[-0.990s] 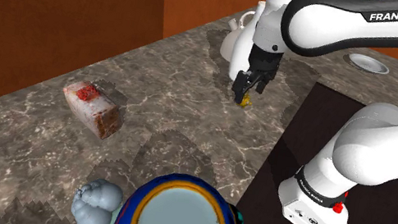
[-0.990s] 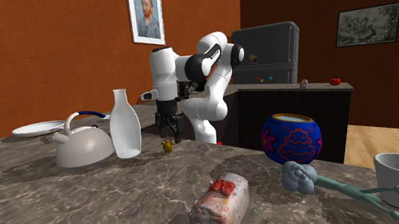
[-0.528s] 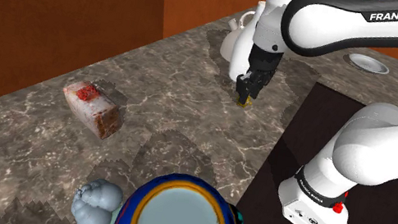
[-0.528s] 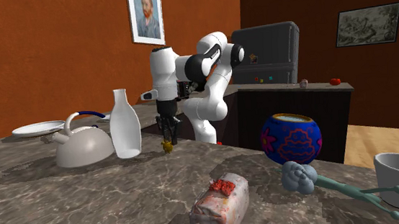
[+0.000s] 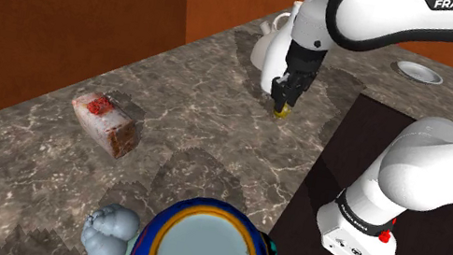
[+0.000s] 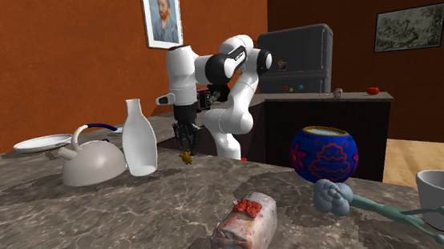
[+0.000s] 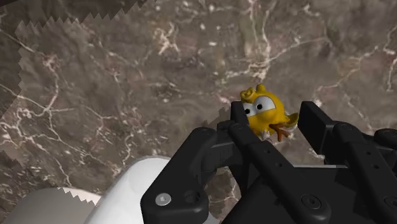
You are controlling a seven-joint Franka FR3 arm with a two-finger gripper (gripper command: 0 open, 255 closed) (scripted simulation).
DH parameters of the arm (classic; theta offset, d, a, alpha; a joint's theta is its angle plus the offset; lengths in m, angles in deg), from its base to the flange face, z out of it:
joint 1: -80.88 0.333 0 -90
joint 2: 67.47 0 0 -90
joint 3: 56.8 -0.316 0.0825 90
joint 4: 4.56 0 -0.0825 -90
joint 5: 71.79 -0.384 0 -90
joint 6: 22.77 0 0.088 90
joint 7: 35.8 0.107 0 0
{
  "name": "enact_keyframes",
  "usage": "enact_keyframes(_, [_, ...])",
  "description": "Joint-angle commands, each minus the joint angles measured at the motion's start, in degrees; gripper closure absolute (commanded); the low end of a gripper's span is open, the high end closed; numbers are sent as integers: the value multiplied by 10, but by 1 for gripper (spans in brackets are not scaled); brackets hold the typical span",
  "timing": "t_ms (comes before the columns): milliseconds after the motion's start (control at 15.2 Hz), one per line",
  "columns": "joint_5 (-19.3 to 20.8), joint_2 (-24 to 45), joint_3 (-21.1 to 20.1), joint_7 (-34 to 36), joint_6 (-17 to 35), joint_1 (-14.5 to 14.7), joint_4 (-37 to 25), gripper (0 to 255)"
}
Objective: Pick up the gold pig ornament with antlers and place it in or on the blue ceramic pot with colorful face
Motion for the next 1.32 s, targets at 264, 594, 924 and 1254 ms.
enact_keyframes(264, [6,-5,6,0,-49,-3,-44,255])
enact_keyframes(594, [10,-5,10,0,-87,-5,-82,255])
enact_keyframes(924, [20,-20,-22,29,1,-11,-8,0])
enact_keyframes(1254, [25,-15,-46,51,82,-17,51,0])
